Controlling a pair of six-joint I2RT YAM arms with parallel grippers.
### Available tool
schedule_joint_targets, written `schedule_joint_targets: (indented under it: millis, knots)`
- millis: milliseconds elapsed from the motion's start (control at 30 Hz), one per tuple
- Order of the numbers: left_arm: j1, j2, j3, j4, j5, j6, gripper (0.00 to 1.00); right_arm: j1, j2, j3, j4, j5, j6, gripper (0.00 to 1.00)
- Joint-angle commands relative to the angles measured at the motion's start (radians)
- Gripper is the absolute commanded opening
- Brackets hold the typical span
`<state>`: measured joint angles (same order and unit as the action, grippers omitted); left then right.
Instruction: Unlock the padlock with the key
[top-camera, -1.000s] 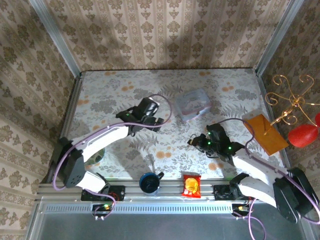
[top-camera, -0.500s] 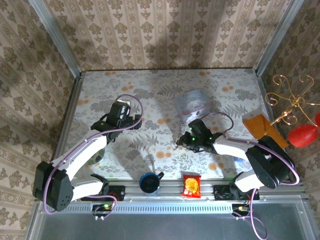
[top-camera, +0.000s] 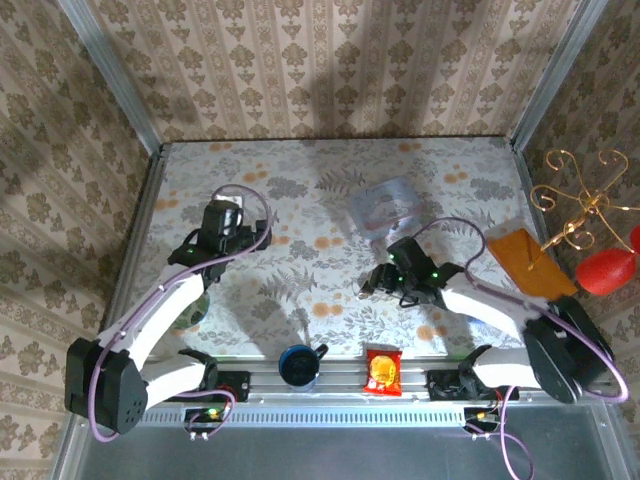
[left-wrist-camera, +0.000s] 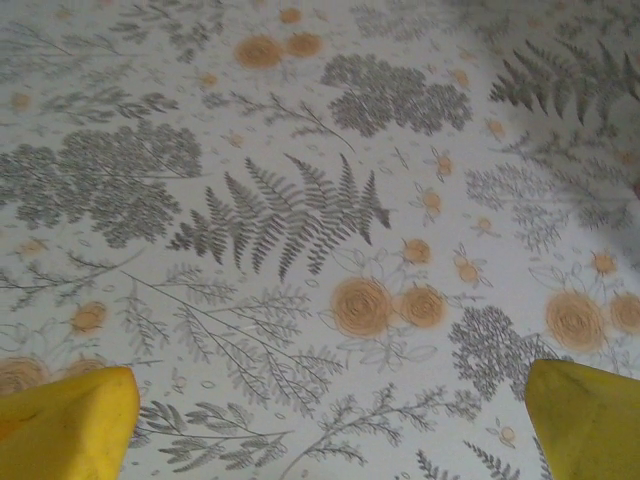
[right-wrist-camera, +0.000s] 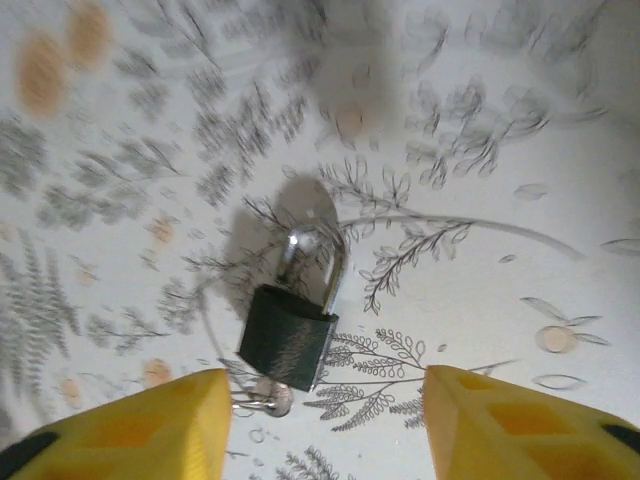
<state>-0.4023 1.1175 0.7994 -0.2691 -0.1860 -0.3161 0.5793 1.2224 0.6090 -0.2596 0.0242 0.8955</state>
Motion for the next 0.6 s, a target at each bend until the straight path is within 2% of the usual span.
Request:
schedule_joint_targets:
  millis: [0, 100, 167, 300, 400, 567]
  knots:
    - [0.037, -0.048, -0.043, 0.080, -0.057, 0.044, 1.00, -0.008, -0.166, 0.028, -0.143, 0.218, -0.114, 0.65]
    - [0.071, -0.091, -0.138, 0.252, -0.117, 0.110, 1.00, -0.022, -0.295, 0.005, -0.132, 0.351, -0.212, 0.83]
    - [0.098, -0.106, -0.200, 0.369, -0.147, 0.140, 1.00, -0.064, -0.337, -0.011, -0.095, 0.392, -0.280, 1.00]
    - [0.130, -0.084, -0.292, 0.589, -0.168, 0.258, 1.00, -0.159, -0.315, -0.043, 0.038, 0.398, -0.435, 1.00]
    - [0.160, -0.051, -0.352, 0.728, -0.173, 0.335, 1.00, -0.213, -0.284, -0.105, 0.210, 0.416, -0.563, 1.00]
    - [0.287, -0.004, -0.425, 0.869, -0.035, 0.339, 1.00, -0.262, -0.304, -0.195, 0.482, 0.369, -0.720, 1.00]
